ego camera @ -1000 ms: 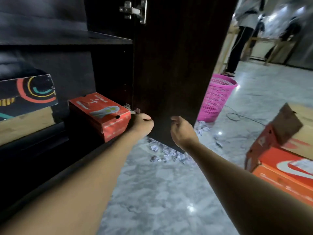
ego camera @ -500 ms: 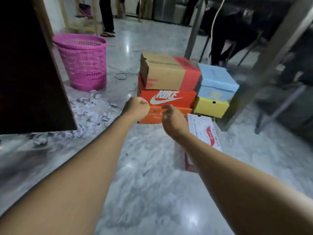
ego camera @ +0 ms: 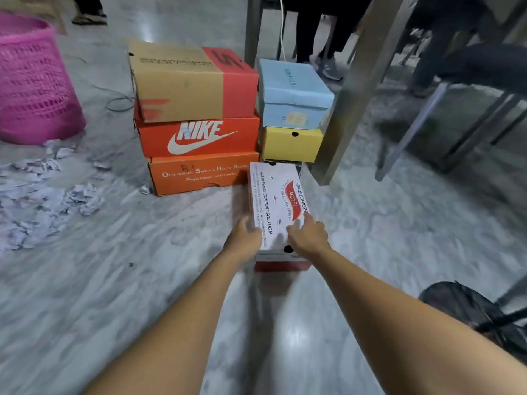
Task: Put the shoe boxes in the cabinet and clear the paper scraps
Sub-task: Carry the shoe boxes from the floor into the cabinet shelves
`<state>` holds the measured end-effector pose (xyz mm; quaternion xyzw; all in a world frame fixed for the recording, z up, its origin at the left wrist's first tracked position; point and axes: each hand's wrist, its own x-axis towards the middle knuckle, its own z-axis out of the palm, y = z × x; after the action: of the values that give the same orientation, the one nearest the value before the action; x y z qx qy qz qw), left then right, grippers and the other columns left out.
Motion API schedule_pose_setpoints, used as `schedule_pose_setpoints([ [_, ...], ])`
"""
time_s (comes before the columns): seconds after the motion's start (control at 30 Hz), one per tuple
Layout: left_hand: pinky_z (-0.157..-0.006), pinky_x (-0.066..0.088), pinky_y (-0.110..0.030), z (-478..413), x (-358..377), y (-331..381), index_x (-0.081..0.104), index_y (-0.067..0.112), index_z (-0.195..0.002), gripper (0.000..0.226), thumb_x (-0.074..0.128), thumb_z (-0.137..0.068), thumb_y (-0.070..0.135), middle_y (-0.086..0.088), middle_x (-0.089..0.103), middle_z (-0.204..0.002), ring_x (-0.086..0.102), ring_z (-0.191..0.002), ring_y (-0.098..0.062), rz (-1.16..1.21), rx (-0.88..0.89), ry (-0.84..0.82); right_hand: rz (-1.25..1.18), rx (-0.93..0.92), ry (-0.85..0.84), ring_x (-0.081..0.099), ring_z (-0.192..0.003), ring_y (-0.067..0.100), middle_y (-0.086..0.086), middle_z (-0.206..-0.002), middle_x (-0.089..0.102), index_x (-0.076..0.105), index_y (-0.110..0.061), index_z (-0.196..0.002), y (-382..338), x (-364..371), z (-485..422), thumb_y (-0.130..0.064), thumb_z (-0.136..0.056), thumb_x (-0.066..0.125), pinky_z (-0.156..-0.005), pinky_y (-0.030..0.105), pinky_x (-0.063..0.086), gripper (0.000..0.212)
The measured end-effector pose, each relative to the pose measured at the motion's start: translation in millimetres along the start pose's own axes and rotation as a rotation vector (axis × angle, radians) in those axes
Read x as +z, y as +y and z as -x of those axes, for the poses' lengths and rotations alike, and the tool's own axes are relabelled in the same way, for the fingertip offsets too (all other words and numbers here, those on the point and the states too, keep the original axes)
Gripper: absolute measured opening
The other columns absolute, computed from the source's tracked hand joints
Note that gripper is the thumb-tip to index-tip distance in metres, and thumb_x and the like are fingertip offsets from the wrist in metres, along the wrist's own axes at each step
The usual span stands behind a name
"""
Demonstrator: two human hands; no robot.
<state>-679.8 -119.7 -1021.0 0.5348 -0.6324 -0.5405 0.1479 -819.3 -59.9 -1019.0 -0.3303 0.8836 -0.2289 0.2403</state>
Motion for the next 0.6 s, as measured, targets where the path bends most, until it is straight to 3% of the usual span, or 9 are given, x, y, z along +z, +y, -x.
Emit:
schedule_pose_setpoints([
  [0.07, -0.097, 0.038, -0.028, -3, 13, -2, 0.027, 0.025, -0.150, 0.052, 0.040, -0.100, 0.026, -0.001, 0.044, -0.149, 0.047, -0.130, -0.024, 0.018, -0.011, 0.006, -0.027, 0.003, -0.028, 0.044, -0.123, 0.036, 0.017, -0.136, 0.041, 0.029, -0.018, -0.146, 5, 5, -6, -0.035, -0.094, 0.041, -0.099, 0.045, 0.041, 0.056],
  [0.23, -0.091, 0.037, -0.022, -9, 28, -11, 0.045, 0.024, -0.142, 0.049, 0.038, -0.095, 0.009, 0.005, 0.054, -0.141, 0.053, -0.121, -0.017, 0.115, 0.070, -0.010, -0.073, 0.041, 0.013, 0.045, -0.120, 0.036, 0.015, -0.135, 0.039, 0.024, -0.018, -0.146, 19, 18, -6, -0.033, -0.092, 0.046, -0.096, 0.046, 0.044, 0.060],
  [0.37, -0.074, 0.043, -0.025, -5, 18, -26, 0.055, 0.023, -0.129, 0.039, 0.049, -0.091, 0.027, 0.005, 0.063, -0.126, 0.058, -0.103, -0.018, 0.055, -0.072, 0.134, -0.068, 0.040, 0.105, 0.045, -0.117, 0.033, 0.012, -0.131, 0.040, 0.036, -0.015, -0.138, 27, 29, 3, -0.037, -0.093, 0.048, -0.082, 0.038, 0.040, 0.051],
  [0.43, -0.070, 0.043, -0.026, 1, 10, -36, 0.063, 0.022, -0.114, 0.032, 0.053, -0.088, 0.036, 0.004, 0.067, -0.110, 0.059, -0.096, -0.020, -0.009, -0.116, 0.221, -0.122, 0.026, 0.140, 0.049, -0.113, 0.029, 0.008, -0.128, 0.045, 0.043, -0.018, -0.134, 31, 35, 14, -0.042, -0.090, 0.050, -0.083, 0.037, 0.043, 0.050],
  [0.53, -0.066, 0.045, -0.029, 16, -4, -57, 0.062, 0.018, -0.073, 0.035, 0.050, -0.081, 0.050, 0.005, 0.064, -0.075, 0.059, -0.079, -0.025, -0.035, -0.149, 0.375, -0.275, 0.020, 0.147, 0.059, -0.089, 0.019, -0.002, -0.102, 0.059, 0.055, -0.024, -0.102, 42, 44, 28, -0.049, -0.088, 0.052, -0.080, 0.038, 0.050, 0.029],
  [0.6, -0.060, 0.042, -0.029, 27, -14, -74, 0.055, 0.016, -0.063, 0.047, 0.042, -0.077, 0.059, 0.002, 0.060, -0.066, 0.057, -0.070, -0.025, -0.054, -0.183, 0.404, -0.463, 0.036, 0.046, 0.055, -0.070, 0.017, -0.002, -0.079, 0.059, 0.053, -0.013, -0.082, 51, 47, 32, -0.051, -0.090, 0.053, -0.070, 0.035, 0.045, 0.039],
])
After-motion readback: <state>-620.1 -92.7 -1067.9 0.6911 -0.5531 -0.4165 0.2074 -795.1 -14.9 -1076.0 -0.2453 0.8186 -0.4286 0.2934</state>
